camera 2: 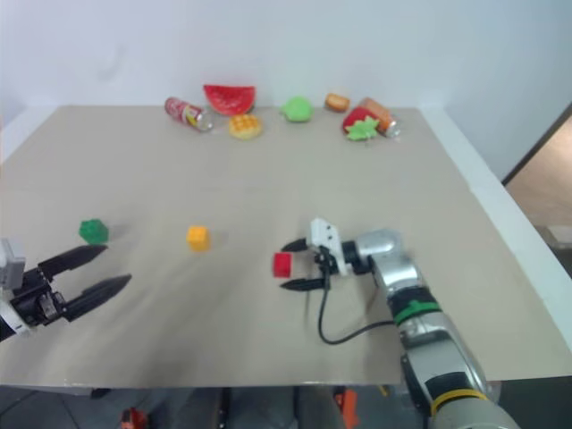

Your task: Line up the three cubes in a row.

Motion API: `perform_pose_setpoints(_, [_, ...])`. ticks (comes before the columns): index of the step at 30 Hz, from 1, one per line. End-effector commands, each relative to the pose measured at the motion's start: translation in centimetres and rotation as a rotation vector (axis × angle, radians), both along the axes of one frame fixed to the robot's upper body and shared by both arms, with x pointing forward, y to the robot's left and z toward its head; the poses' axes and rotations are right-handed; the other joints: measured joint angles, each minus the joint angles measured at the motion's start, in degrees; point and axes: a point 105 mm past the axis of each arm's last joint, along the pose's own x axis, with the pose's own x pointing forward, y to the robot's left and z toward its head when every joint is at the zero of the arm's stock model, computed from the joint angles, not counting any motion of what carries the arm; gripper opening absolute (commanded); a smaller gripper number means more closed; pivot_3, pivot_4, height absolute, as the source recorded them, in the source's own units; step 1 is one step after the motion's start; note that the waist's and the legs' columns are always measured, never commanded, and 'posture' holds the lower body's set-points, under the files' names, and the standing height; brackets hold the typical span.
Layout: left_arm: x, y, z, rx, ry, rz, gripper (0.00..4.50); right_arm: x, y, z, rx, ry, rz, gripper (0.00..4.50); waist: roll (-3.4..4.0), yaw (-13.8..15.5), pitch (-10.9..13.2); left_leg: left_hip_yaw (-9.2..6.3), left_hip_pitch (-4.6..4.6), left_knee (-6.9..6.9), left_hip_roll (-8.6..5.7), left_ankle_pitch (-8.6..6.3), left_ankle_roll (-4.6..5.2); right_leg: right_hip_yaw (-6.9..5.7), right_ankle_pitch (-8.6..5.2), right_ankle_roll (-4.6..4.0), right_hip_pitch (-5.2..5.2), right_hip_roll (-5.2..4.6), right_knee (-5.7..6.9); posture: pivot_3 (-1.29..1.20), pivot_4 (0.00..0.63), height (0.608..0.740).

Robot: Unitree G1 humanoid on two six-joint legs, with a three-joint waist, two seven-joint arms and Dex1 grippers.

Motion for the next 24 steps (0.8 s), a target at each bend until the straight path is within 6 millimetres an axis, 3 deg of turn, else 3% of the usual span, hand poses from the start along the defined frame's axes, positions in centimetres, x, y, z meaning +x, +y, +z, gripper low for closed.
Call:
perform_pose_setpoints(1, [0.4, 1.8, 0.2, -0.076, -0.008, 0.110, 4.50, -0.8, -1.4, 2.9, 0.026, -0.037, 0.045, 4.33, 0.00, 0.00, 0.00, 0.02, 0.00, -0.01, 0.00, 0.00, 0.00, 0.01, 0.00, 0.00, 0.01, 0.00, 0.00, 0.00, 0.150, 0.740])
perform_pose_setpoints(5, [1.2, 4.3, -2.0, -0.064, 0.022, 0.299, 4.50, -0.1, -3.3, 5.4, 0.036, -0.125, -0.033, 4.33, -0.01, -0.06, -0.01, 0.03, -0.08, -0.20, 0.03, -0.03, -0.01, 0.02, -0.12, 0.14, 0.08, 0.08, 0.00, 0.00, 0.150, 0.740])
perform_pose_setpoints(6, [1.4, 4.7, -2.2, -0.078, 0.022, 0.339, 4.50, 0.5, -3.4, 6.8, 0.086, -0.146, -0.077, 4.33, -0.02, -0.14, -0.01, 0.01, -0.08, -0.24, 0.04, -0.04, -0.01, 0.02, -0.17, 0.16, 0.07, 0.12, 0.00, 0.00, 0.150, 0.740])
perform_pose_setpoints(8, [1.4, 5.1, -2.6, -0.115, 0.020, 0.406, 4.50, 1.3, -3.2, 10.0, 0.208, -0.189, -0.149, 4.33, -0.01, -0.28, 0.00, 0.01, -0.09, -0.26, 0.10, -0.11, 0.00, 0.10, -0.19, 0.13, 0.01, 0.23, 0.01, 0.00, 0.150, 0.740])
perform_pose_setpoints(12, [0.7, 5.0, -3.8, -0.134, 0.021, 0.516, 4.50, 2.0, -1.8, 13.8, 0.400, -0.238, -0.239, 4.33, -0.05, -0.27, -0.03, 0.01, -0.13, -0.28, 0.12, -0.11, 0.00, 0.33, -0.17, 0.18, -0.08, 0.38, 0.07, 0.00, 0.150, 0.740])
perform_pose_setpoints(17, [0.0, 5.4, -5.1, -0.172, 0.044, 0.654, 4.50, 0.0, 0.6, 13.9, 0.457, -0.207, -0.189, 4.33, -0.14, 0.49, -0.08, 0.01, -0.18, -0.21, 0.11, -0.12, -0.03, 0.38, -0.20, 0.21, -0.04, 0.37, 0.06, 0.00, 0.150, 0.740])
perform_pose_setpoints(22, [0.4, 8.2, -7.4, -0.076, 0.125, 0.830, 4.50, -2.5, 2.5, 12.0, 0.445, -0.119, -0.130, 4.33, -0.14, 0.82, -0.08, 0.04, -0.23, -0.07, 0.09, -0.14, -0.05, 0.42, -0.18, 0.22, -0.07, 0.34, 0.06, 0.00, 0.150, 0.740])
perform_pose_setpoints(24, [1.0, 8.3, -7.4, -0.061, 0.132, 0.829, 4.50, -3.0, 2.6, 11.2, 0.418, -0.105, -0.124, 4.33, -0.16, 0.83, -0.10, 0.04, -0.22, -0.06, 0.09, -0.14, -0.05, 0.42, -0.14, 0.19, -0.08, 0.36, 0.06, 0.00, 0.150, 0.740])
